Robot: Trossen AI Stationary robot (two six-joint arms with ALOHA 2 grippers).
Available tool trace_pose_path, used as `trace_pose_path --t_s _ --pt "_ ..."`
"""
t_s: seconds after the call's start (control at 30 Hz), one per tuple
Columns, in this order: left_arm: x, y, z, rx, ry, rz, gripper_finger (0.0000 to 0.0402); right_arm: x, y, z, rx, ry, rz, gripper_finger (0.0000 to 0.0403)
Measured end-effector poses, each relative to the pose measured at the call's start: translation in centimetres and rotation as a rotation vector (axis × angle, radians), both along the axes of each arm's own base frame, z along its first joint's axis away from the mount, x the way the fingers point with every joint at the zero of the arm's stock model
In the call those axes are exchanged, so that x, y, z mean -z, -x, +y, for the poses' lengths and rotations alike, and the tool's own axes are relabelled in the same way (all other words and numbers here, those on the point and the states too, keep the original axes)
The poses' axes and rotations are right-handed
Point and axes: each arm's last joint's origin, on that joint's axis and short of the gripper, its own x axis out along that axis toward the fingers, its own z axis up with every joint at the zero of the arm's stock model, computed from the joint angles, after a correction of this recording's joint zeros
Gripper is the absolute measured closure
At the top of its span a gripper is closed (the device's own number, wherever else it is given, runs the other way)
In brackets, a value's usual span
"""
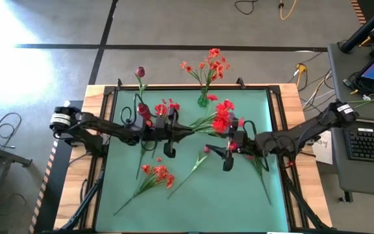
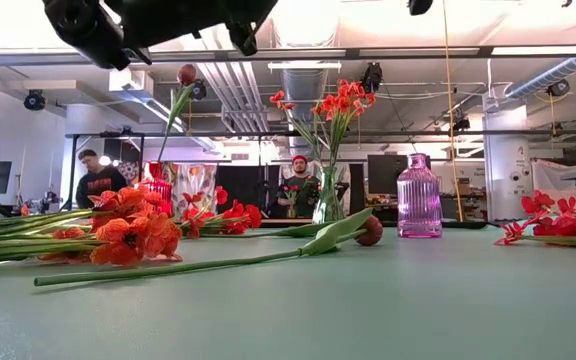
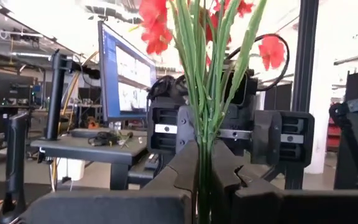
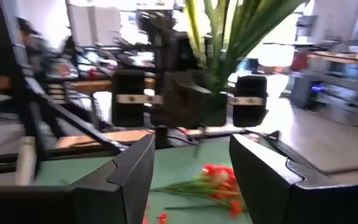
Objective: Sort flowers into vase by color
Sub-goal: Put the bottom red flowers into the violet flower vase
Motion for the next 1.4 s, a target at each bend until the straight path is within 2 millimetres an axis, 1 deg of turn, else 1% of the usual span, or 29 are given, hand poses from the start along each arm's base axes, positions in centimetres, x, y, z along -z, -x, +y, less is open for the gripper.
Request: trace_pose_path --t_s 0.1,0.2,0.4,0.5,0.6,0.67,0.97,1.1,1.17,1.23,1.4 --pt "0.4 -0.2 0.0 -0.002 0.006 0.008 0.0401 0.0 -0.2 -0.6 -0.011 -0.001 -0.004 0.02" --pt "0.4 -0.2 0.0 -0.005 0.008 0.009 0.0401 0.0 -0.4 -1.2 0.016 0.004 -0.001 0.018" --pt "0.5 -0.3 0.0 -0.006 0.008 0.012 0.0401 -0.1 -0.5 -2.0 0.078 0.002 -0.014 0.0098" --pt "0.6 -0.3 0.0 -0.012 0.01 0.016 0.0401 -0.4 -0.6 -2.2 0.04 0.013 -0.038 0.0069" --pt "1.0 -0.6 0.0 -0.01 0.019 0.022 0.0401 -0.7 -0.6 -2.1 -0.024 0.012 -0.075 0.0057" --pt "1.3 -0.8 0.0 -0.006 0.031 0.011 0.0401 -0.8 -0.6 -2.1 -0.019 0.011 -0.081 0.0056" --pt "1.9 -3.3 -0.2 0.007 0.053 -0.013 0.0401 -0.6 -0.9 -2.7 0.013 -0.007 -0.082 0.0071" --pt "2.0 -4.1 -0.2 0.008 0.053 -0.016 0.0401 -0.6 -0.9 -2.8 0.018 -0.001 -0.083 0.0086" --pt "2.1 -4.3 -0.2 0.009 0.053 -0.016 0.0401 -0.6 -0.9 -2.8 0.018 -0.007 -0.083 0.0104" --pt "2.1 -4.3 -0.3 0.012 0.054 -0.015 0.0401 -0.6 -0.9 -2.9 0.032 -0.013 -0.084 0.013" --pt "2.0 -4.3 -0.3 0.026 0.073 -0.017 0.0401 -0.6 -0.9 -2.9 0.043 -0.007 -0.078 0.0222"
